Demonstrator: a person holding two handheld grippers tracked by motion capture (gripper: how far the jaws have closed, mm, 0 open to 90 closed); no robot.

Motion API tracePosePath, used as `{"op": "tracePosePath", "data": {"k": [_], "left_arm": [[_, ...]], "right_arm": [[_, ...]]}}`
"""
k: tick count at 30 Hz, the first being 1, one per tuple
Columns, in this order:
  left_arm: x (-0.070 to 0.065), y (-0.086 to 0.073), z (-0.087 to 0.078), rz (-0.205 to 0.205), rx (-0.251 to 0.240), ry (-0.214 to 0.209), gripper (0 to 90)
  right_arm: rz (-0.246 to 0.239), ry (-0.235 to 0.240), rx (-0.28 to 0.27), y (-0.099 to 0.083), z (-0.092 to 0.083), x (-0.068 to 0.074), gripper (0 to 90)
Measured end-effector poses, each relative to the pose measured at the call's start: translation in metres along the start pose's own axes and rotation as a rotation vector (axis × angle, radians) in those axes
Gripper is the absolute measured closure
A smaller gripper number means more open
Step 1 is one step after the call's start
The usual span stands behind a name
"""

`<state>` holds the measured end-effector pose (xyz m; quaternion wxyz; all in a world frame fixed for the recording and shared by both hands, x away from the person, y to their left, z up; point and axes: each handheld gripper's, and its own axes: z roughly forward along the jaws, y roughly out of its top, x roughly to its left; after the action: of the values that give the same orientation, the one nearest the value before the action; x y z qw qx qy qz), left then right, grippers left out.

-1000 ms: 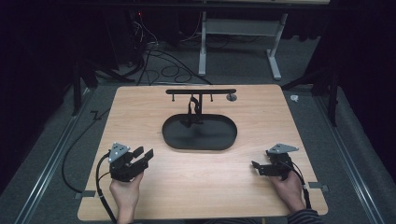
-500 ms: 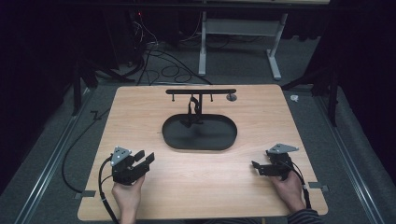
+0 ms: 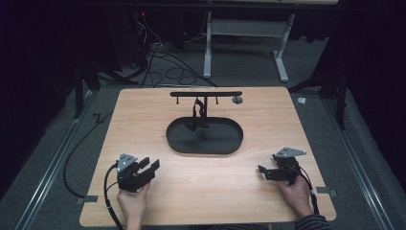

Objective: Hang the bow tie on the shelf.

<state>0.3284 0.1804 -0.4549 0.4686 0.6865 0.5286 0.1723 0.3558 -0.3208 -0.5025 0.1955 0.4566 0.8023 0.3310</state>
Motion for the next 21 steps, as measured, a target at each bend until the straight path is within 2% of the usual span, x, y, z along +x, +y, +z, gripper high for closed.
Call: {"op": "tracePosePath", "data": {"k": [21], "left_arm": [[0.0025,-0.0106,0.0102,-0.019,0.028,0.014,54.0]], "right_arm": [[0.001,0.0,0.001,0.0,0.0,0.0001,20.5]]}}
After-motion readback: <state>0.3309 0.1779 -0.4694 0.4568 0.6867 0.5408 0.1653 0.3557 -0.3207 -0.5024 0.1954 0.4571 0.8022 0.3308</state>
